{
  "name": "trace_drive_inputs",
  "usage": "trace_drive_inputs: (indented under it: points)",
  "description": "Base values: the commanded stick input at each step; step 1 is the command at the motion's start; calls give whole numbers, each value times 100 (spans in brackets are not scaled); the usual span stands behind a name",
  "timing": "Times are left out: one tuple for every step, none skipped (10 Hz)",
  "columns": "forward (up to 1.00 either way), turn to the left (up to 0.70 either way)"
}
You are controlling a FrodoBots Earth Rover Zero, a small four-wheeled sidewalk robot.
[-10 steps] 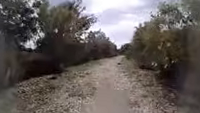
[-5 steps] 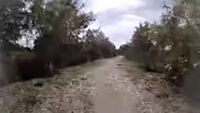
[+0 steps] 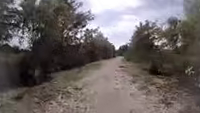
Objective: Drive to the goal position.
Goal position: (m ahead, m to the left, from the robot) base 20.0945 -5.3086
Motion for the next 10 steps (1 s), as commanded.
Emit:
trace_drive_inputs:
  points:
    - [85, 0]
    - [85, 0]
    - [85, 0]
    - [85, 0]
    - [85, 0]
    - [85, -9]
    - [85, -24]
    - [85, -20]
    - [85, 0]
    - [85, 0]
